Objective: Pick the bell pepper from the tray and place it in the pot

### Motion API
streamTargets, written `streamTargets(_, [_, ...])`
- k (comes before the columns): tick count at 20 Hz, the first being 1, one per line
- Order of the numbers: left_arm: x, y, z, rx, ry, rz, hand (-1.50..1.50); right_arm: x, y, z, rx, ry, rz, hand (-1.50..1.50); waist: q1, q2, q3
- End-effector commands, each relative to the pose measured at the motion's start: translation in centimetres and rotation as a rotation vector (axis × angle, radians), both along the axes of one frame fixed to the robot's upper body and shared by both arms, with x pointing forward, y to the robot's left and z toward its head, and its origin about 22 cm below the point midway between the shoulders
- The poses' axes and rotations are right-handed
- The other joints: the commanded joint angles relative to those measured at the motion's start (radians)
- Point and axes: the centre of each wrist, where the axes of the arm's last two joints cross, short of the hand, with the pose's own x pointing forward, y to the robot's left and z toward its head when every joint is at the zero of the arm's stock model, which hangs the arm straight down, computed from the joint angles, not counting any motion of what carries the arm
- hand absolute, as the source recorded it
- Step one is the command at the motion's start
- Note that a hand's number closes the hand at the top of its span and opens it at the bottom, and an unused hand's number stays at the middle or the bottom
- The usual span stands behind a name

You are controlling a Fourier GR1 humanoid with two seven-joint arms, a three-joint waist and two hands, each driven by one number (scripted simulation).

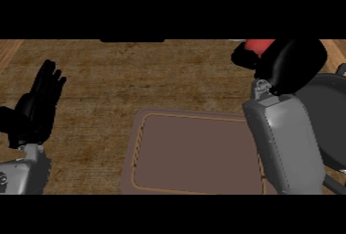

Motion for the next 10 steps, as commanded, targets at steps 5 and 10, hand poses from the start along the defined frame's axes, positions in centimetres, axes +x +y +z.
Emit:
streamTargets(5, [-0.6, 1.6, 0.7, 0.012, 0.003, 0.005, 0.00, -1.5, -8.3, 1.5, 0.111, -0.060, -0.169, 1.50, -0.002, 0.002, 0.001])
streamTargets(10, [-1.6, 2.6, 0.4, 0.002, -0.015, 0.002, 0.00, -2.7, -10.2, -3.3, 0.156, -0.056, -0.201, 1.50, 0.008, 0.004, 0.001])
